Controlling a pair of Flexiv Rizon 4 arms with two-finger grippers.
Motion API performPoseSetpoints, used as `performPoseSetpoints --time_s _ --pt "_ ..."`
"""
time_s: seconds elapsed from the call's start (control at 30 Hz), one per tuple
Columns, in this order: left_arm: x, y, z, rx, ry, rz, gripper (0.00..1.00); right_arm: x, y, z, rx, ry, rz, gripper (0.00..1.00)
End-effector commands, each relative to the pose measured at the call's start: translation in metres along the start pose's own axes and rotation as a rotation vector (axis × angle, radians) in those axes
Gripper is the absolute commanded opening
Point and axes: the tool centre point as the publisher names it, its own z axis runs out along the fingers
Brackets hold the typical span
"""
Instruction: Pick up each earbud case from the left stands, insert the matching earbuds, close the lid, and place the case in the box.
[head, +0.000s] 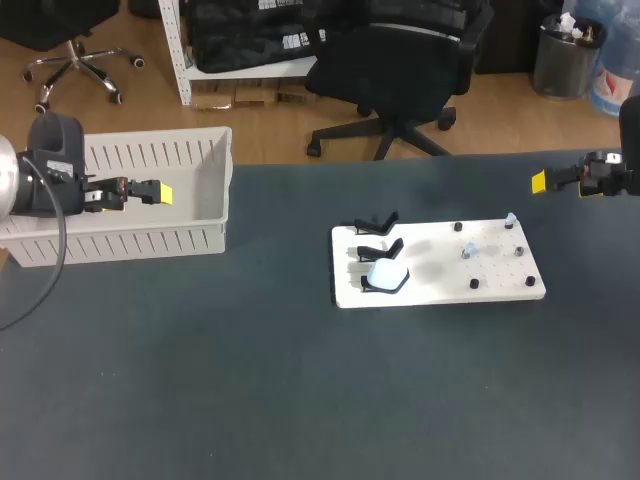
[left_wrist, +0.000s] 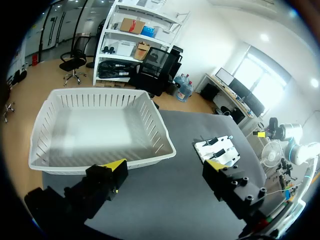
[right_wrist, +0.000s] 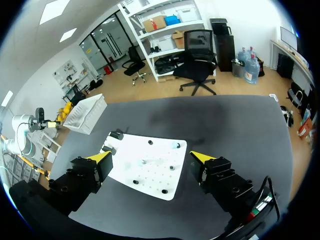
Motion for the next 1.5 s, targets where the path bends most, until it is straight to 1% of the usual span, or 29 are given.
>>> performPoseSetpoints --time_s 0.03,0.57,0.6,0.63,0.7,0.8,0.9,0.97,1.0,1.03,1.07,1.2,1.23,1.4,1.5 --pt "-0.002 -0.003 0.0 -0.014 0.013 -0.003 1.0 0.0 -0.001 0.0 -0.001 0.001 -0.001 1.0" --pt "-0.002 -0.003 0.0 -0.014 0.013 -0.003 1.0 0.0 -0.001 0.0 -0.001 0.001 -0.001 1.0" --pt "-0.003 -0.004 -0.001 -0.002 0.01 0.009 1.0 0.0 -0.001 0.0 -0.001 0.001 -0.001 1.0" --pt "-0.003 -0.008 -0.001 0.009 0.0 0.041 1.0 0.0 -0.001 0.0 -0.001 0.001 -0.001 1.0" --pt "-0.005 -0.013 -0.002 0.038 -0.007 0.057 1.0 0.0 -0.001 0.0 -0.001 0.001 -0.001 1.0" --pt "-0.01 -0.027 -0.002 0.087 -0.032 0.145 1.0 0.0 -0.001 0.0 -0.001 0.001 -0.001 1.0" --pt "-0.014 -0.048 -0.001 0.173 -0.072 0.279 1.0 0.0 -0.001 0.0 -0.001 0.001 -0.001 1.0" --pt "-0.016 -0.058 0.0 0.212 -0.098 0.348 1.0 0.0 -0.001 0.0 -0.001 0.001 -0.001 1.0" --pt "-0.016 -0.065 0.001 0.24 -0.116 0.403 1.0 0.0 -0.001 0.0 -0.001 0.001 -0.001 1.0" --pt "-0.016 -0.071 0.002 0.264 -0.127 0.429 1.0 0.0 -0.001 0.0 -0.001 0.001 -0.001 1.0" --pt "-0.016 -0.078 0.003 0.304 -0.142 0.472 1.0 0.0 -0.001 0.0 -0.001 0.001 -0.001 1.0" --pt "-0.013 -0.098 0.009 0.396 -0.147 0.582 1.0 0.0 -0.001 0.0 -0.001 0.001 -0.001 1.0" --pt "-0.012 -0.104 0.011 0.418 -0.154 0.622 1.0 0.0 -0.001 0.0 -0.001 0.001 -0.001 1.0" --pt "-0.006 -0.121 0.024 0.487 -0.155 0.753 1.0 0.0 -0.001 0.0 -0.001 0.001 -0.001 1.0" --pt "-0.001 -0.134 0.034 0.537 -0.148 0.839 1.0 0.0 -0.001 0.0 -0.001 0.001 -0.001 1.0"
